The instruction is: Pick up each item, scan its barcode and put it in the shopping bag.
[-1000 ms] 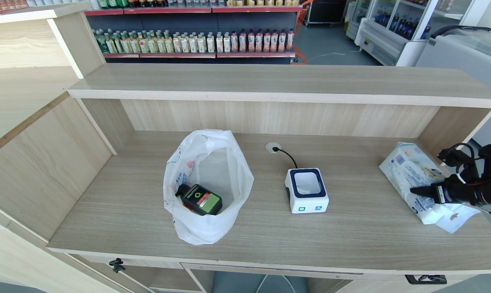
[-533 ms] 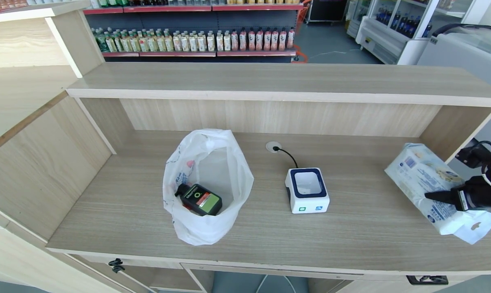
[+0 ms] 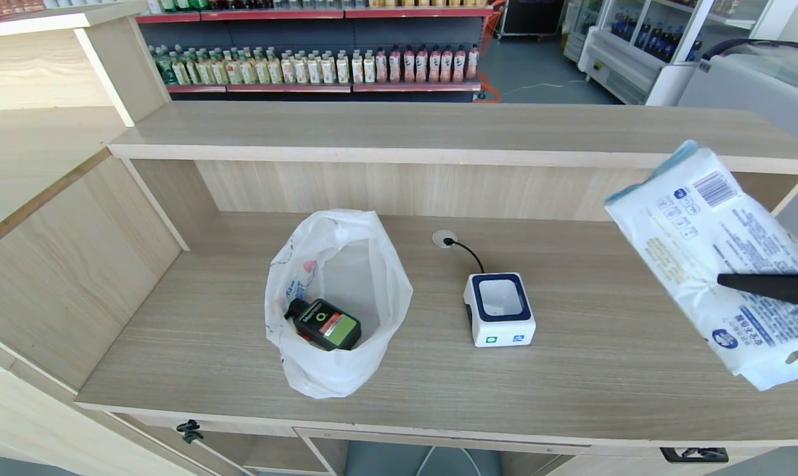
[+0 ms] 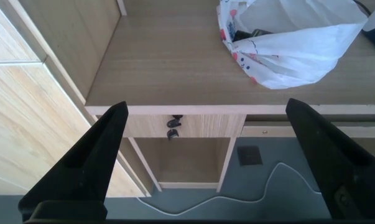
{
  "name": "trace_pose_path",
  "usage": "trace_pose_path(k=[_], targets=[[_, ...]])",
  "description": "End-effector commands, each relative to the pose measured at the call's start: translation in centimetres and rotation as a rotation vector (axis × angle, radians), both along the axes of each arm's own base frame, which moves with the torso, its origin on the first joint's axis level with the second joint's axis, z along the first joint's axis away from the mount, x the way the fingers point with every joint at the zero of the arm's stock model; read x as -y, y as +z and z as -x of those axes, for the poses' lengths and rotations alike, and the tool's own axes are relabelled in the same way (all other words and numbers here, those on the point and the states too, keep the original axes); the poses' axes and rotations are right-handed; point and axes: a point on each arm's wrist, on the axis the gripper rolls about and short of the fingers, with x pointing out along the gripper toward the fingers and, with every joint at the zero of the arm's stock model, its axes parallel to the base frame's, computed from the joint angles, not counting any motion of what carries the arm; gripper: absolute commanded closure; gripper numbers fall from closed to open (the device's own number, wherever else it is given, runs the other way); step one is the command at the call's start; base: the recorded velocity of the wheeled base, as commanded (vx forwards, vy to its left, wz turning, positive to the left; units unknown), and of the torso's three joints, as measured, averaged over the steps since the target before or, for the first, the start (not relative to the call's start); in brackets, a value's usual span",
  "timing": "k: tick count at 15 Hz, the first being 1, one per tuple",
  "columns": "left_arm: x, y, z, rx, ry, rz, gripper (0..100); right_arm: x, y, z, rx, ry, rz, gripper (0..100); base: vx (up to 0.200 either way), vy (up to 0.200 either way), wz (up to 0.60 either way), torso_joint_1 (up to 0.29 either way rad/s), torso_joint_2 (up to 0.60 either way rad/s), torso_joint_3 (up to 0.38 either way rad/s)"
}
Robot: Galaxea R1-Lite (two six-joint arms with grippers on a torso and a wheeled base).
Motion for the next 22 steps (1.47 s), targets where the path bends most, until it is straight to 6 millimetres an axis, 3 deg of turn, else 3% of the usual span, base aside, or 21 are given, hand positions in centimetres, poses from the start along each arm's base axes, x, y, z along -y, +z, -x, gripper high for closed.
trace_pose_path(k=[1,7,15,22], targets=[[0.0,0.0,0.0,0.001,-0.001,0.001,0,-1.6,3.3,1.7,0.098,0.077,-0.001,100,0.0,0.0,0.0,0.0,0.0,0.0],[0.0,0.0,0.0,0.001,-0.001,-0.001,0,-4.6,9.4,4.2,-0.051,0.266,-0.199,100,0.0,0.0,0.0,0.0,0.0,0.0],[0.0,0.0,0.0,0.001,-0.001,0.001,0,-9.0,10.6,5.7,-0.047,0.517,-0.183,100,0.0,0.0,0.0,0.0,0.0,0.0],[0.0,0.0,0.0,0.001,-0.001,-0.001,0,-11.3,11.6,7.4,-0.036,0.673,-0.171,100,0.0,0.0,0.0,0.0,0.0,0.0]])
